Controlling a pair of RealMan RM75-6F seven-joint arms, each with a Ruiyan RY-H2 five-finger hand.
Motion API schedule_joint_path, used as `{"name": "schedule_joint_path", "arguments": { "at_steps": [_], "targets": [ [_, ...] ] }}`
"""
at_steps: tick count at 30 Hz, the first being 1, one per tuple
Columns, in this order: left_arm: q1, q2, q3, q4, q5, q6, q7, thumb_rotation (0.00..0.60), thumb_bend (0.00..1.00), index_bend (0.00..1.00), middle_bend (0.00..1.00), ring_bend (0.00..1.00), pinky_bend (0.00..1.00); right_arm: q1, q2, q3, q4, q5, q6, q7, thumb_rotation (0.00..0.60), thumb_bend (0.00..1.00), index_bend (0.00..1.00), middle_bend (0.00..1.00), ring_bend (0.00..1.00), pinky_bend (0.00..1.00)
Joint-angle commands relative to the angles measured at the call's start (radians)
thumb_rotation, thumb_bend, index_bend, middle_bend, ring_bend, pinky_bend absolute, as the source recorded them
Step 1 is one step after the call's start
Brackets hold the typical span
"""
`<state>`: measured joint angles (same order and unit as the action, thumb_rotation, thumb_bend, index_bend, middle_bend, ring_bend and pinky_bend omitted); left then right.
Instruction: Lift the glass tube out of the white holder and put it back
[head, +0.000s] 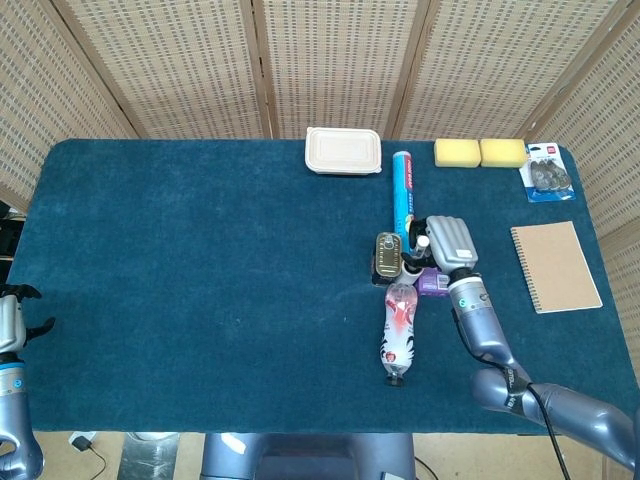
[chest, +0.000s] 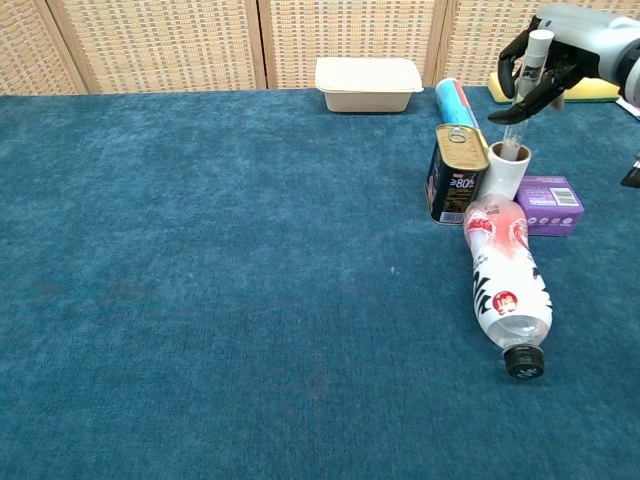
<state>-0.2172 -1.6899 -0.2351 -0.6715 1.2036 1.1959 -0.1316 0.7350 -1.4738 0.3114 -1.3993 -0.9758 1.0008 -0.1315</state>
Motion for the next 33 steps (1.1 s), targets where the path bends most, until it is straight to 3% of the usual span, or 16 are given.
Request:
{"name": "schedule_joint_path", "arguments": {
  "at_steps": [1, 33],
  "targets": [
    [0.000, 0.000, 0.000, 0.000, 0.000, 0.000, 0.000, 0.600, 0.15, 0.45, 0.42, 0.23, 0.32, -0.001, 0.003, 0.000, -0.003, -0.002, -0.001, -0.001, 0.600, 0.28, 0.65, 0.68, 0.66, 0.63],
    [0.000, 0.001, 0.000, -0.001, 0.000, 0.000, 0.000, 0.600, 0.15, 0.45, 0.42, 0.23, 0.32, -0.003, 0.028, -0.018, -0.016, 0.000, -0.060, -0.001, 0.600, 0.26, 0.47, 0.44, 0.44, 0.47]
  ]
}}
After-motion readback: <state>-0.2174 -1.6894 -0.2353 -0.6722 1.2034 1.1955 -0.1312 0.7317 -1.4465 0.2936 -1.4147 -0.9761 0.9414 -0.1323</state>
